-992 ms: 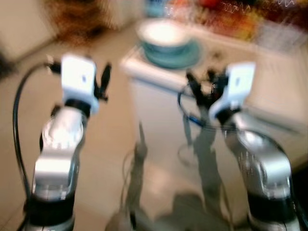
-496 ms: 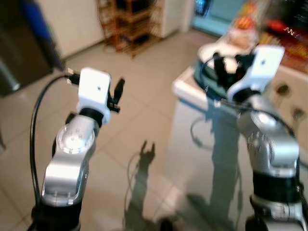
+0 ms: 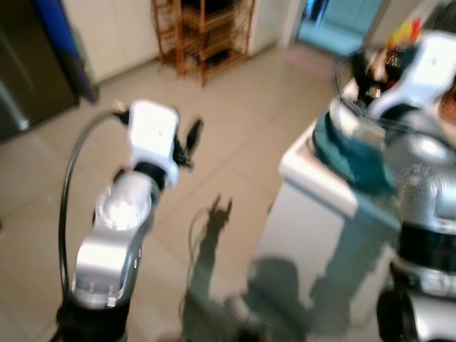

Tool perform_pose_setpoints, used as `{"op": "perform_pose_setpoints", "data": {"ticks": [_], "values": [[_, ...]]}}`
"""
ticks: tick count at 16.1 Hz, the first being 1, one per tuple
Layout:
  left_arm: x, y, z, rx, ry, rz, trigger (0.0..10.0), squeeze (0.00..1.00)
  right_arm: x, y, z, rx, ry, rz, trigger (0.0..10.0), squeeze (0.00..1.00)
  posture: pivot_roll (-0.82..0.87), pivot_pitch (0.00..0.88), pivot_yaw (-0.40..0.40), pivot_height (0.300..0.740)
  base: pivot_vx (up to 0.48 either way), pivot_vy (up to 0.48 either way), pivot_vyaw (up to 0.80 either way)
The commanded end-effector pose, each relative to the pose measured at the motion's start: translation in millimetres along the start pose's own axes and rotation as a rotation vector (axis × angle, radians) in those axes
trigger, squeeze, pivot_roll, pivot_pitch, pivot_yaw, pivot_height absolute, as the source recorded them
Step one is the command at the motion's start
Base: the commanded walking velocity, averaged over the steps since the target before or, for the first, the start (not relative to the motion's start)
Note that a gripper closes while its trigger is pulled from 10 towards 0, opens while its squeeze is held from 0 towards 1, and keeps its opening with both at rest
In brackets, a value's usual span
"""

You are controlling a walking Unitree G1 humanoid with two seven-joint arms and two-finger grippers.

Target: Setting the table

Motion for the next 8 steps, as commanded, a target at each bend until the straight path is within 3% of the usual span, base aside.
{"op": "perform_pose_setpoints", "data": {"ticks": [1,5,8], "values": [[-4.3,4.8,4.6,0.004,-0.043,0.019,10.0,0.0,1.6,-5.5,0.5,0.015,0.0,-0.065,10.0,1.0,0.01,0.075,-0.05,0.74,0.0,0.0,0.0],[-7.3,11.6,22.3,-0.006,-0.142,0.06,10.0,0.0,1.6,-2.4,36.8,0.002,-0.105,-0.122,10.0,1.0,0.0,0.075,-0.054,0.74,0.0,0.0,0.0],[-7.6,12.9,27.1,-0.016,-0.179,0.065,10.0,0.0,3.4,6.7,45.8,0.003,-0.127,-0.134,10.0,1.0,0.0,0.075,-0.054,0.74,0.0,0.0,0.0]]}}
Point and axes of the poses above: a point about 5 cm out from each wrist's last joint towards the gripper, its own x axis pointing out of the wrist towards the gripper, its own y axis along the axis of the wrist's last joint, z = x × y, the point moved 5 cm from there along x, pointing out of the wrist towards the gripper, and after that the axes turned 4 degrees about x, right-handed, at the moved point
